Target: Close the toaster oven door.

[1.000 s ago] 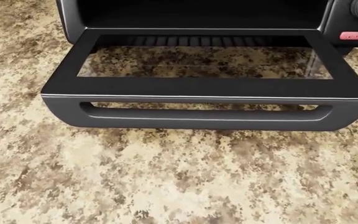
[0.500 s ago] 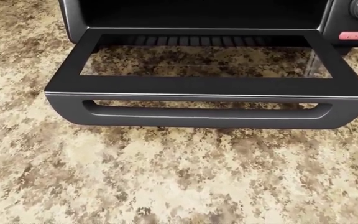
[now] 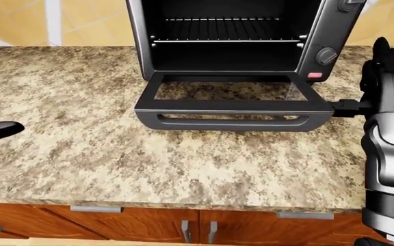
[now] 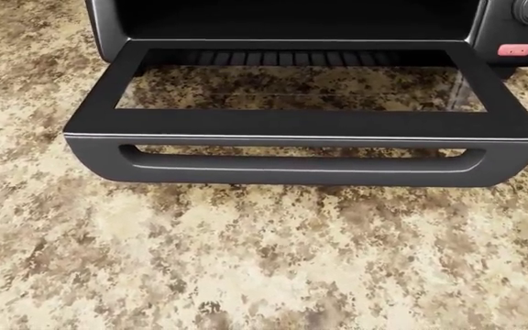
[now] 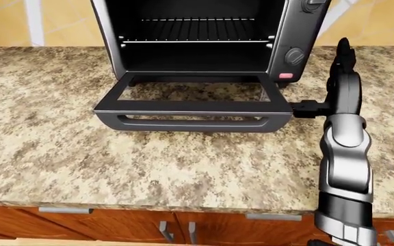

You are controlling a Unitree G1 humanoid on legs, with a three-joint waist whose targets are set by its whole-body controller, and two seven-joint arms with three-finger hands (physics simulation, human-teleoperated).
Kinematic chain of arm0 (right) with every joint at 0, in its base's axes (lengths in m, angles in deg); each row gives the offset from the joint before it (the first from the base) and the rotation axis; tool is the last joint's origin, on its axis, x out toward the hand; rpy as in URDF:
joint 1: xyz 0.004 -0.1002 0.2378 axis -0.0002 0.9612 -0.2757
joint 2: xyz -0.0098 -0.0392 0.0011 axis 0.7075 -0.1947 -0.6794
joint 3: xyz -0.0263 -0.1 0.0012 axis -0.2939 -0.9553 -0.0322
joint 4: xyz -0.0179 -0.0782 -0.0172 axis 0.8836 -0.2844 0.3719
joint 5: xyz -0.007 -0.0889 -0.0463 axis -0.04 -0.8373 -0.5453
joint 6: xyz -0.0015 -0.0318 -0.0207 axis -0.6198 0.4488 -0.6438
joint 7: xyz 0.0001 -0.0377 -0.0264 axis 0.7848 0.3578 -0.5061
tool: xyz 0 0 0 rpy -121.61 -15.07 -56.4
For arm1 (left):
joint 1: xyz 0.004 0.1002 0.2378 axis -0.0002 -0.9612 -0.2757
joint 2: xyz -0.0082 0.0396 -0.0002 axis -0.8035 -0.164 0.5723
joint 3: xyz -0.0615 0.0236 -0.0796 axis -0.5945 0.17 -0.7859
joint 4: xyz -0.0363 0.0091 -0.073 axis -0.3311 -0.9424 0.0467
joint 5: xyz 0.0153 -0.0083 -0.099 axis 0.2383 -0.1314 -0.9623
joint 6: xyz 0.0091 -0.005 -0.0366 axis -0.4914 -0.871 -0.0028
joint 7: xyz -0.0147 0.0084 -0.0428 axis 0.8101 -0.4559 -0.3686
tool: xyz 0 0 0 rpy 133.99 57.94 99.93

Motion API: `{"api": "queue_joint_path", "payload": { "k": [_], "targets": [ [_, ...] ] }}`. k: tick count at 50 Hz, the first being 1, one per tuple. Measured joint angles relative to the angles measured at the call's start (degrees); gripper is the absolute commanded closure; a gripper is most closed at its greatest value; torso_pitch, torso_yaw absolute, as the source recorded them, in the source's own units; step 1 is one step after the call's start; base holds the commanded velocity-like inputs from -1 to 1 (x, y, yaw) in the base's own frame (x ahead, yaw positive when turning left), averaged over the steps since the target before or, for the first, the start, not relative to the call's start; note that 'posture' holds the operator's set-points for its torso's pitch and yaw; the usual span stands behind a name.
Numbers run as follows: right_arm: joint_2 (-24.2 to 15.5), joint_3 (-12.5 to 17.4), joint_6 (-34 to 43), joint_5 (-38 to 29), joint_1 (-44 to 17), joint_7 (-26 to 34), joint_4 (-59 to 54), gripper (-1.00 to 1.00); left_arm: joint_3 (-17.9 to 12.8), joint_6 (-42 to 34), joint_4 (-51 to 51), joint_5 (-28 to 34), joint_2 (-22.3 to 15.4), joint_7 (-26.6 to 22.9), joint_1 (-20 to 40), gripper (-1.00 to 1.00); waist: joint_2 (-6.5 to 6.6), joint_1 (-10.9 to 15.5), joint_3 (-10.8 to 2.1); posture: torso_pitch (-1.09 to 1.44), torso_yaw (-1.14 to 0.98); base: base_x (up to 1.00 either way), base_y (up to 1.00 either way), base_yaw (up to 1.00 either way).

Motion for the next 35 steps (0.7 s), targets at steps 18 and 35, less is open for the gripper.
{"api": "queue_joint_path", "payload": {
  "k": [18,35],
  "targets": [
    [3.87,-2.55,3.24,-3.16,-2.35,-0.79,2.19,-1.0,-0.01,-0.04,-0.26,-0.17,-0.38,0.12,0.23,-1.0,0.48,-0.69,-0.11,0.0,0.0,0.0,0.0,0.0],
    [6.73,-4.62,9.03,-1.84,-5.03,-2.21,5.33,-1.0,-0.08,0.31,-0.74,0.02,-0.12,0.1,0.03,-1.0,0.92,-1.26,0.97,0.0,0.0,0.0,0.0,0.0]
  ]
}}
